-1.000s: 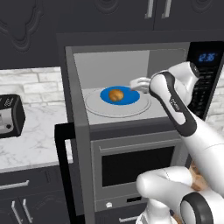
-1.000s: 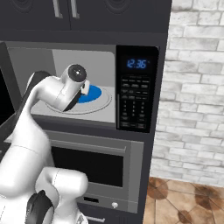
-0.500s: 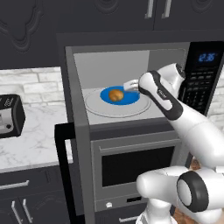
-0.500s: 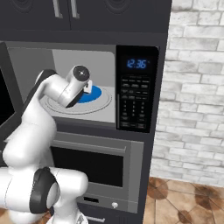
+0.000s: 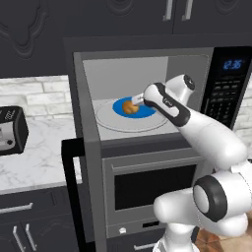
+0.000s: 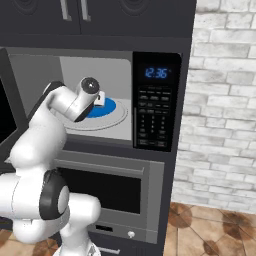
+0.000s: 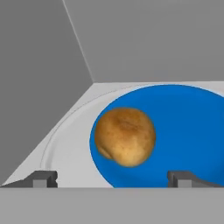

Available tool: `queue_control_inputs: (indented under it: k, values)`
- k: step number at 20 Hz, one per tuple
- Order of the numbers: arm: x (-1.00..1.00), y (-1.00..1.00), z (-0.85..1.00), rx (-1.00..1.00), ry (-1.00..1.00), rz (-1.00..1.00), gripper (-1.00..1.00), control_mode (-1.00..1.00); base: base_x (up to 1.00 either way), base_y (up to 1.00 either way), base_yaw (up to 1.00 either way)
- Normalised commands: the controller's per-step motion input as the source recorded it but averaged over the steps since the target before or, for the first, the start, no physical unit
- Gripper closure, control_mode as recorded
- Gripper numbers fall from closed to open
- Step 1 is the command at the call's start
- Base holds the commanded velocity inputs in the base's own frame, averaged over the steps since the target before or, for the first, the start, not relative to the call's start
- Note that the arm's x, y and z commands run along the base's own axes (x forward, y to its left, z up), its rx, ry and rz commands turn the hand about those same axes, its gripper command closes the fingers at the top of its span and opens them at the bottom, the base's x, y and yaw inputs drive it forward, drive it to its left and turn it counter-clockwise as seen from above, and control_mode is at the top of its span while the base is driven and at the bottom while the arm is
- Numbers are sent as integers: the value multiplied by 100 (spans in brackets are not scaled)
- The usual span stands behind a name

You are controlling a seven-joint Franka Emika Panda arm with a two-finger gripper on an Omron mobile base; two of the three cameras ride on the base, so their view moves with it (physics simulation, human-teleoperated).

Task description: Retrieve the reheated potato from the microwave, then place the potato, cheese, and condiment on the cutting board.

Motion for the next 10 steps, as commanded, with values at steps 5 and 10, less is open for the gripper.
queue_control_inputs:
  k: [5,10]
  values:
    - [39,0,-14,0,0,0,-100,-100,0,0,0]
    - [40,0,-2,0,0,2,-100,-100,0,0,0]
